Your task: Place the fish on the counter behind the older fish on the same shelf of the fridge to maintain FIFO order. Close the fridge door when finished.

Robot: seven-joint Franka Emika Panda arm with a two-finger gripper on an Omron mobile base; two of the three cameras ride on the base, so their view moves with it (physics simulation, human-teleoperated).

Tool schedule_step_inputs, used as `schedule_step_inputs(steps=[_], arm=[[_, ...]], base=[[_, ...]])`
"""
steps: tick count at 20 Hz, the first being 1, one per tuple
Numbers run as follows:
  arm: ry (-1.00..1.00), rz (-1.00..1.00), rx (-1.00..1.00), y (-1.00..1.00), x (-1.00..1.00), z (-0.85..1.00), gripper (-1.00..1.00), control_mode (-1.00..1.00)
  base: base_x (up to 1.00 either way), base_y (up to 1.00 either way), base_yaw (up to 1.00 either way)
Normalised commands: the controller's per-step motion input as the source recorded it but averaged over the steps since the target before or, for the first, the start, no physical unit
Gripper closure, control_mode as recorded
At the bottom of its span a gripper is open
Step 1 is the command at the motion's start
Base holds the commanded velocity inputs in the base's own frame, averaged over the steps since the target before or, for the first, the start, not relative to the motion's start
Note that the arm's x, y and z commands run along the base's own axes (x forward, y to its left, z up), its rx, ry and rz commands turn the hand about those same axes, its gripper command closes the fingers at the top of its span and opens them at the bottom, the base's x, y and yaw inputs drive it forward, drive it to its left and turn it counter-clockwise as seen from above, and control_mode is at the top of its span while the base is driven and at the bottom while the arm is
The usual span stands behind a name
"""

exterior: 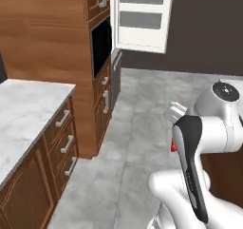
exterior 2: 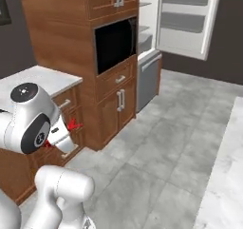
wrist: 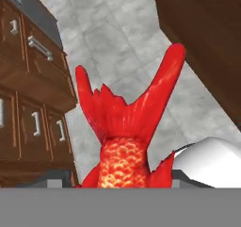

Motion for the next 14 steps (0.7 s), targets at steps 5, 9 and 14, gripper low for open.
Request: schedule_step_inputs(steps=[5, 9, 14], arm=[[0.00, 0.00, 0.00, 0.00, 0.00, 0.00, 1.00, 1.00], [0.00, 0.00, 0.00, 0.00, 0.00, 0.00, 1.00, 1.00], [0.00, 0.00, 0.00, 0.00, 0.00, 0.00, 1.00, 1.00]], base=[[0.09, 0.00, -0.80], [0.94, 0.38, -0.51], [1.00, 0.51, -0.30]])
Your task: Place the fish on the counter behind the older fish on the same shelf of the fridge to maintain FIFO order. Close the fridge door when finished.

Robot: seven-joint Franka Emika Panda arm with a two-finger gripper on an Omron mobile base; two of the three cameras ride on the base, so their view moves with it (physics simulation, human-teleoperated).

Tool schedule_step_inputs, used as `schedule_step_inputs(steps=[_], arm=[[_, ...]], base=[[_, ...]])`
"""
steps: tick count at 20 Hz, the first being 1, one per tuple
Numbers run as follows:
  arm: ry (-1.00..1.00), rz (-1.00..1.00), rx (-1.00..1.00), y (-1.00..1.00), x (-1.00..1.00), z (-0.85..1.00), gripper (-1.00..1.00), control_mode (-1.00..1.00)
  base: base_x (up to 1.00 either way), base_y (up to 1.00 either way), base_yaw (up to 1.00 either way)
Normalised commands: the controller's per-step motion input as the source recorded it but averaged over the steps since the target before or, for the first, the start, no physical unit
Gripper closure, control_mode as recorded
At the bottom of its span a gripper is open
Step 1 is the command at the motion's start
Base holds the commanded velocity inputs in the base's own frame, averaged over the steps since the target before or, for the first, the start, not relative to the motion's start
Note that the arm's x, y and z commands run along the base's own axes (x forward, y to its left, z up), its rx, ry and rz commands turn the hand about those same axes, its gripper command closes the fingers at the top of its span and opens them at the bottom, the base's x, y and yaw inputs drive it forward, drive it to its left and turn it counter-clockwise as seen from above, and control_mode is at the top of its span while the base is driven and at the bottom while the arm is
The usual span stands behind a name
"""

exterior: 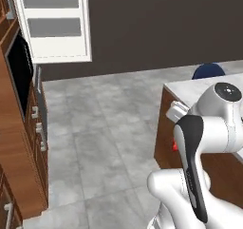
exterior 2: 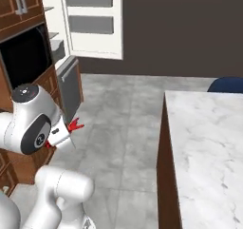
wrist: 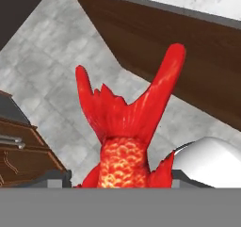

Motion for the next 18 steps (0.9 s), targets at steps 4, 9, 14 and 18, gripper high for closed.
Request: schedule_step_inputs(steps=[4, 9, 14, 18], arm=[[0.00, 0.00, 0.00, 0.00, 0.00, 0.00, 1.00, 1.00], [0.00, 0.00, 0.00, 0.00, 0.00, 0.00, 1.00, 1.00], [0.00, 0.00, 0.00, 0.00, 0.00, 0.00, 1.00, 1.00], [0.00, 0.00, 0.00, 0.00, 0.00, 0.00, 1.00, 1.00]], base=[[1.00, 0.45, -0.22], [1.00, 0.42, -0.09], [1.00, 0.27, 0.22], [1.00, 0.16, 0.43]])
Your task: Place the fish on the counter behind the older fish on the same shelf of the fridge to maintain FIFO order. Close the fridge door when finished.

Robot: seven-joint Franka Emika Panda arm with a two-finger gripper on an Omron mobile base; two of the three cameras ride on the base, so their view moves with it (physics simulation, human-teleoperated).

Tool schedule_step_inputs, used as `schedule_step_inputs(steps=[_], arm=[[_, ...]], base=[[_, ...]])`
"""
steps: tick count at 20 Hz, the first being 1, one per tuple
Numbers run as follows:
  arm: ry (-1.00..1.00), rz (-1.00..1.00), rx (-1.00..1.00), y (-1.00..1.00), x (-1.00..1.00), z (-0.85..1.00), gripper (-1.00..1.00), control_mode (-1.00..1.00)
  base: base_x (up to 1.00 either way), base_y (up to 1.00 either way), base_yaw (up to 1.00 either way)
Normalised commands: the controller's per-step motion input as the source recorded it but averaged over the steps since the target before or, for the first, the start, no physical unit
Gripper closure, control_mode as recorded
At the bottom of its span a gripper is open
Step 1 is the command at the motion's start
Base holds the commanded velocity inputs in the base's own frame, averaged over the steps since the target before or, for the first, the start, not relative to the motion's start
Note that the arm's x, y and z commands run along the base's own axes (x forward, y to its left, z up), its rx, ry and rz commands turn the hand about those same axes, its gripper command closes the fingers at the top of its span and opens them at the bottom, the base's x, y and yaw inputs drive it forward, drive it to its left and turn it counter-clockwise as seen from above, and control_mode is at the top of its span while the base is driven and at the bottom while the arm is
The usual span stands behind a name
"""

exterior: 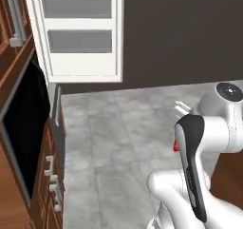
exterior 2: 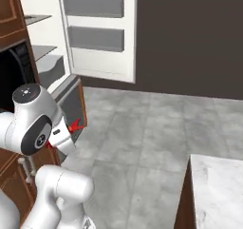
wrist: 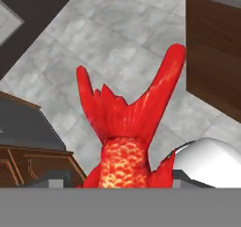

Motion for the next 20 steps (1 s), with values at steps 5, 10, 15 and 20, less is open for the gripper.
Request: schedule_step_inputs(steps=[5, 10, 15, 20], arm=[[0.00, 0.00, 0.00, 0.00, 0.00, 0.00, 1.00, 1.00], [0.00, 0.00, 0.00, 0.00, 0.00, 0.00, 1.00, 1.00], [0.00, 0.00, 0.00, 0.00, 0.00, 0.00, 1.00, 1.00], [0.00, 0.00, 0.00, 0.00, 0.00, 0.00, 1.00, 1.00]], base=[[1.00, 0.00, 0.41], [1.00, 0.00, 0.41], [1.00, 0.00, 0.43], [1.00, 0.00, 0.44]])
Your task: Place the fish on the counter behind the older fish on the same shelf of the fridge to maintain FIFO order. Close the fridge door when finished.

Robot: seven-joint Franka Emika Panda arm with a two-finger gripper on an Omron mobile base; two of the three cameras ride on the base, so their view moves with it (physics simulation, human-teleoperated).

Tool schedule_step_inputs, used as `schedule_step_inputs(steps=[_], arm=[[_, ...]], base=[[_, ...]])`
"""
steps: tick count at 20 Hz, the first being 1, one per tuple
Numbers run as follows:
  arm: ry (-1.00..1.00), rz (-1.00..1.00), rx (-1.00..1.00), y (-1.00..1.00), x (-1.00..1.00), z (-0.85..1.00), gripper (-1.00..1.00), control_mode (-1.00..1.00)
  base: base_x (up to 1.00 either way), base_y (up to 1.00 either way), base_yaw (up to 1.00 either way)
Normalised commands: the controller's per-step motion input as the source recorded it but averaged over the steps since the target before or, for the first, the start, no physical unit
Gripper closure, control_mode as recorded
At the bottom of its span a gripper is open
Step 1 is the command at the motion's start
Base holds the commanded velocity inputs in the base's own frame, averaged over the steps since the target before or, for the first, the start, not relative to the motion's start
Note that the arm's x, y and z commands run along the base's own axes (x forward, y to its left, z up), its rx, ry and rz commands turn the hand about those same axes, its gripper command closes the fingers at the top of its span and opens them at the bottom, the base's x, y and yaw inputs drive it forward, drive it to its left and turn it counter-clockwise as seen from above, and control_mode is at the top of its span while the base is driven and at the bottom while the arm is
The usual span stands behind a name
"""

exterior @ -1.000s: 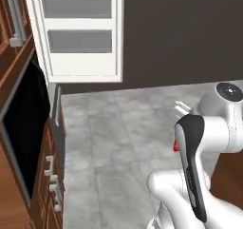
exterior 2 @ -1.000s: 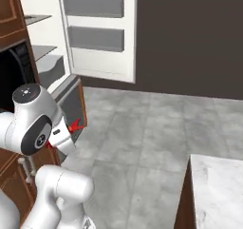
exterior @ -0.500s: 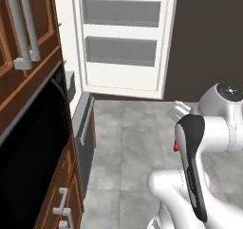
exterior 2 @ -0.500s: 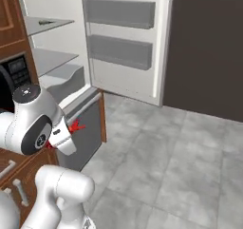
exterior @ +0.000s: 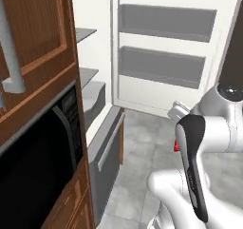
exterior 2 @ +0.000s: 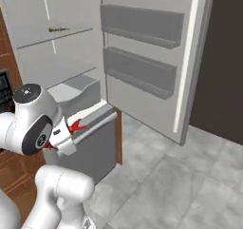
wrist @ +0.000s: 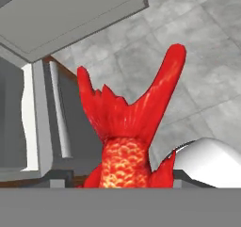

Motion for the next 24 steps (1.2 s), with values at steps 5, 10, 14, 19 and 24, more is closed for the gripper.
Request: schedule_step_inputs(steps=[5, 10, 14, 19, 24], arm=[[0.00, 0.00, 0.00, 0.00, 0.00, 0.00, 1.00, 1.00], [0.00, 0.00, 0.00, 0.00, 0.00, 0.00, 1.00, 1.00], [0.00, 0.00, 0.00, 0.00, 0.00, 0.00, 1.00, 1.00], [0.00, 0.00, 0.00, 0.00, 0.00, 0.00, 1.00, 1.00], [0.00, 0.00, 0.00, 0.00, 0.00, 0.00, 1.00, 1.00]], base=[[1.00, 0.00, 0.43], [1.00, 0.00, 0.40], [0.62, -0.08, 0.41], [0.03, -0.21, 0.49], [0.21, -0.12, 0.49]])
